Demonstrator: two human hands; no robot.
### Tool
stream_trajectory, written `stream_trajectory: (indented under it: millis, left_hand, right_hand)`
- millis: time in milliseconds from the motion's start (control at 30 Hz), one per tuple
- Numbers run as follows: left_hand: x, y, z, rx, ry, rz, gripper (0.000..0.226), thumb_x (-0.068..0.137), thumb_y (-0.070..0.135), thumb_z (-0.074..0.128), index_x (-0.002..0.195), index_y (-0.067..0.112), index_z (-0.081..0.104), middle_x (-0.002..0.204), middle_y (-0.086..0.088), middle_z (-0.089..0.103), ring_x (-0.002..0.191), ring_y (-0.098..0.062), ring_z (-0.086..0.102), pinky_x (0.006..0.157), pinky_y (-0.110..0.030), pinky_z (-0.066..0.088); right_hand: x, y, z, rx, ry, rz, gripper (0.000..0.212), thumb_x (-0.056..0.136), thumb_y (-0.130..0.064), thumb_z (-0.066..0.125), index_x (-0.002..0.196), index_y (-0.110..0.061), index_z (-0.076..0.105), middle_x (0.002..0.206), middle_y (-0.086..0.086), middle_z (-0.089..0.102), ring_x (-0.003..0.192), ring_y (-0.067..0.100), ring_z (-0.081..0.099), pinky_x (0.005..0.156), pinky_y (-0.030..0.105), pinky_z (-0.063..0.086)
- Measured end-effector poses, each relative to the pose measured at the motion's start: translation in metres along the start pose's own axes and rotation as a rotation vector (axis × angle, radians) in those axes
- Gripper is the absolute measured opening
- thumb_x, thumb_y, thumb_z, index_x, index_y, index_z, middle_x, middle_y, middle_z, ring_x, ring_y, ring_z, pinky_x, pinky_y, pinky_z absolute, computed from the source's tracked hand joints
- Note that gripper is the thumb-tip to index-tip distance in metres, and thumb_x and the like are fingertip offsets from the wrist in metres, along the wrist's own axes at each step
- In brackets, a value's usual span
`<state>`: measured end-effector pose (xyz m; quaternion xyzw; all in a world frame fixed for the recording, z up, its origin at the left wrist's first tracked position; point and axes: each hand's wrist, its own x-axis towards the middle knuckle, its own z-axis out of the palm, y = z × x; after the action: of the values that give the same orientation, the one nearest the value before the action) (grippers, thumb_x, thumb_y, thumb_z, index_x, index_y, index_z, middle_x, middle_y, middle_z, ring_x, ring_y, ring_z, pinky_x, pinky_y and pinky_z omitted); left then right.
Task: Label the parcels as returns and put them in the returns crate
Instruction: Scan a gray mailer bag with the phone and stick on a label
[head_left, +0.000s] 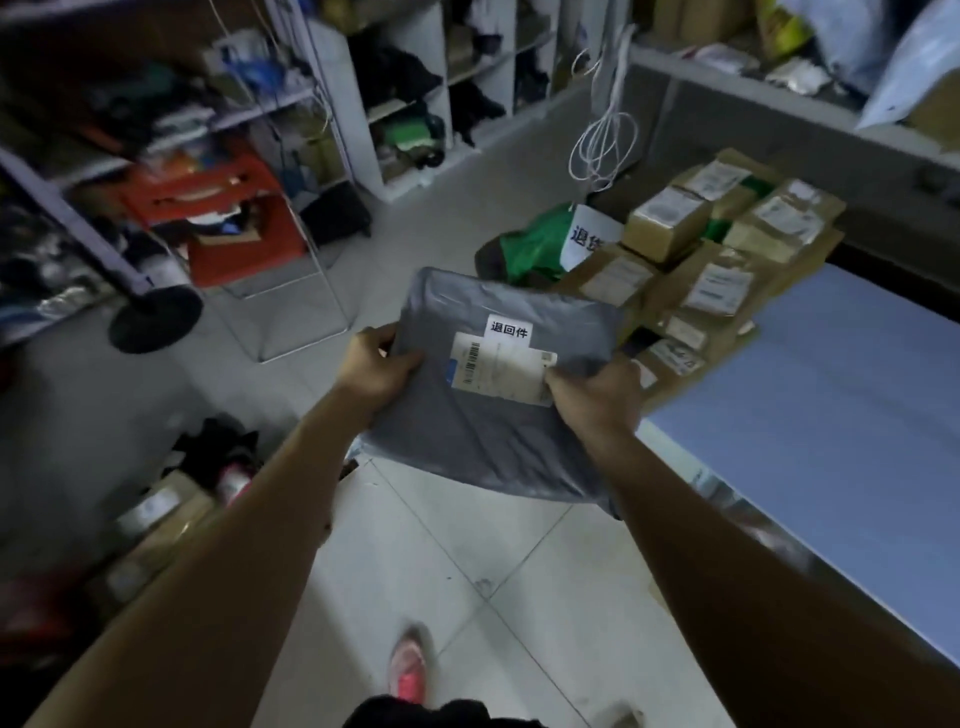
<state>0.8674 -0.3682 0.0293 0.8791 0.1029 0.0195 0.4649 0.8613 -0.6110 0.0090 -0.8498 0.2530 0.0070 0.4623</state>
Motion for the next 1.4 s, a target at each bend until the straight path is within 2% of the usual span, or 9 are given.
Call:
stream_trajectory:
  millis: [100,200,367,467,600,733,900,1067,1400]
  left_hand:
    - [0.045,-0.047,-0.048,-0.001,-0.038,0.011,0.024,0.085,0.009,0.074,0.109,0.007,0.072,0.094,-0.004,0.070,0.082,-0.016,0.063,0.059,-0.015,0.047]
    - [0.078,-0.085,-0.079,0.009,-0.063,-0.040,0.036,0.081,0.018,0.082,0.115,0.020,0.069,0.092,0.005,0.067,0.076,-0.007,0.061,0.063,-0.020,0.050]
    - [0.162,-0.144,-0.086,0.096,-0.140,-0.155,0.046,0.078,0.027,0.084,0.120,0.015,0.069,0.108,-0.008,0.068,0.090,-0.028,0.065,0.078,-0.037,0.054]
    - [0.232,-0.165,-0.067,0.132,-0.167,-0.204,0.051,0.078,0.029,0.083,0.124,0.015,0.066,0.112,-0.009,0.063,0.091,-0.027,0.062,0.071,-0.031,0.052]
    - [0.334,-0.173,-0.032,0.185,-0.208,-0.235,0.051,0.074,0.036,0.085,0.118,0.018,0.066,0.108,-0.008,0.062,0.088,-0.026,0.065,0.076,-0.038,0.058]
    - [0.440,-0.181,0.008,0.280,-0.335,-0.186,0.074,0.054,0.059,0.079,0.115,0.021,0.065,0.103,-0.009,0.066,0.082,-0.024,0.068,0.067,-0.037,0.059]
    - [0.557,-0.182,0.082,0.324,-0.526,-0.170,0.068,0.073,0.030,0.087,0.130,0.015,0.054,0.118,-0.009,0.054,0.099,-0.022,0.060,0.084,-0.033,0.055]
    - [0.673,-0.201,0.169,0.306,-0.711,-0.093,0.077,0.071,0.031,0.087,0.139,0.018,0.052,0.117,-0.007,0.051,0.107,-0.025,0.059,0.089,-0.039,0.054]
    - [0.838,-0.292,0.354,0.204,-0.892,-0.038,0.044,0.067,0.031,0.082,0.108,0.022,0.068,0.103,0.006,0.068,0.094,-0.013,0.068,0.082,-0.041,0.061]
  right_hand:
    - [-0.003,-0.035,0.063,-0.018,-0.005,-0.021,0.091,0.055,-0.062,0.067,0.129,-0.011,0.054,0.122,0.009,0.063,0.115,0.032,0.060,0.090,0.044,0.055]
    - [0.003,-0.055,0.116,-0.096,-0.073,-0.006,0.084,0.071,-0.044,0.074,0.140,-0.009,0.043,0.131,0.011,0.052,0.123,0.032,0.051,0.100,0.042,0.046]
    - [0.053,-0.079,0.200,-0.193,-0.137,0.113,0.084,0.079,-0.042,0.073,0.145,-0.010,0.033,0.135,0.010,0.043,0.127,0.031,0.042,0.099,0.044,0.044]
    - [0.110,-0.091,0.248,-0.206,-0.129,0.162,0.088,0.079,-0.043,0.073,0.147,-0.011,0.028,0.137,0.010,0.041,0.128,0.032,0.041,0.099,0.045,0.044]
    - [0.199,-0.103,0.294,-0.169,-0.146,0.262,0.089,0.079,-0.042,0.072,0.149,-0.011,0.025,0.142,0.010,0.037,0.130,0.034,0.039,0.103,0.049,0.042]
    - [0.287,-0.109,0.323,-0.165,-0.139,0.343,0.083,0.080,-0.036,0.071,0.147,-0.008,0.030,0.144,0.012,0.037,0.132,0.036,0.037,0.107,0.047,0.039]
    - [0.385,-0.100,0.349,-0.117,-0.023,0.527,0.089,0.076,-0.042,0.073,0.147,-0.009,0.029,0.142,0.013,0.039,0.129,0.038,0.038,0.103,0.051,0.041]
    - [0.487,-0.073,0.379,-0.059,0.067,0.662,0.092,0.066,-0.039,0.076,0.143,-0.011,0.035,0.136,0.013,0.045,0.124,0.040,0.045,0.101,0.058,0.043]
    - [0.654,0.039,0.480,0.044,0.259,0.770,0.103,0.044,-0.056,0.073,0.134,-0.013,0.050,0.126,0.013,0.058,0.114,0.033,0.059,0.093,0.048,0.053]
